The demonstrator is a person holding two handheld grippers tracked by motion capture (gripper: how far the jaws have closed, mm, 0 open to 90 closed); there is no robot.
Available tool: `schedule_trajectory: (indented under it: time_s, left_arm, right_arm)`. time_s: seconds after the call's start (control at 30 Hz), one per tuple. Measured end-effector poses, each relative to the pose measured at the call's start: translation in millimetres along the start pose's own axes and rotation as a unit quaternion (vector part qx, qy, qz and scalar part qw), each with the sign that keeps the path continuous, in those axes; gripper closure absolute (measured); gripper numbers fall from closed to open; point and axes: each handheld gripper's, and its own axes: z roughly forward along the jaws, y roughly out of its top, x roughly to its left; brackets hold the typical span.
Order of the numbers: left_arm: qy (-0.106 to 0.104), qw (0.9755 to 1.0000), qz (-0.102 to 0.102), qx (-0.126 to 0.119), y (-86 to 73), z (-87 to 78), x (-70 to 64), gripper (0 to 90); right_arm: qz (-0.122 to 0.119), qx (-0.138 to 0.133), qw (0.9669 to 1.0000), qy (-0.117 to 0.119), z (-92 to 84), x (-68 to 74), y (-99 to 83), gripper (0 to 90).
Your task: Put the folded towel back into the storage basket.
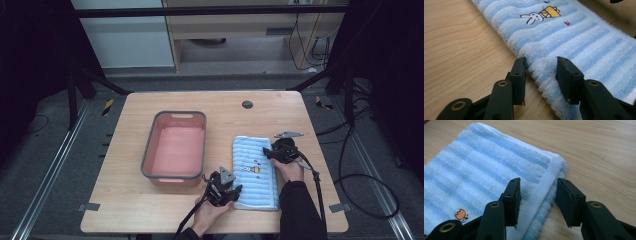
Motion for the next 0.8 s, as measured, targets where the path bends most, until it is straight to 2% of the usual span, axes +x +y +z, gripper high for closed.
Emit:
schedule_trajectory:
  time_s: [0.17, 0.2, 0.3, 0.33, 0.4, 0.5, 0.7, 0.8]
  left_arm:
    - [-0.004, 1.0, 0.0, 0.001, -0.4, 0.9, -0.6, 65.5]
    - [-0.004, 1.0, 0.001, 0.001, -0.4, 1.1, -1.2, 66.4]
    - [-0.005, 1.0, -0.001, 0.002, -0.2, 1.2, -1.3, 69.4]
    - [-0.006, 1.0, -0.003, 0.004, 0.1, 1.3, -1.7, 70.7]
    - [-0.006, 1.0, -0.003, 0.004, 0.3, 1.4, -2.2, 72.8]
    - [-0.005, 1.0, -0.002, 0.003, 0.4, 1.5, -2.5, 76.0]
    - [-0.004, 1.0, -0.005, 0.001, 0.6, 1.0, -3.1, 80.5]
    - [-0.004, 1.0, -0.006, 0.0, 0.7, 0.6, -2.8, 81.8]
  right_arm:
    - [0.006, 0.002, 1.0, 0.005, 1.3, -0.4, -1.2, 59.7]
    - [0.014, 0.003, 0.9998, 0.012, 0.9, 0.2, -1.4, 63.8]
    - [0.015, 0.003, 0.9998, 0.014, 0.9, 1.2, -1.6, 68.3]
    - [0.013, 0.004, 0.9997, 0.018, 0.6, 3.3, -1.3, 73.2]
    - [0.016, 0.005, 0.9996, 0.023, 0.5, 4.2, -1.3, 76.6]
    - [0.019, 0.003, 0.9995, 0.027, 0.8, 4.0, -1.6, 78.6]
    - [0.043, -0.007, 0.998, 0.045, -0.3, -0.8, -4.8, 83.1]
    - [0.039, -0.011, 0.9981, 0.045, -2.1, -0.9, -4.1, 83.8]
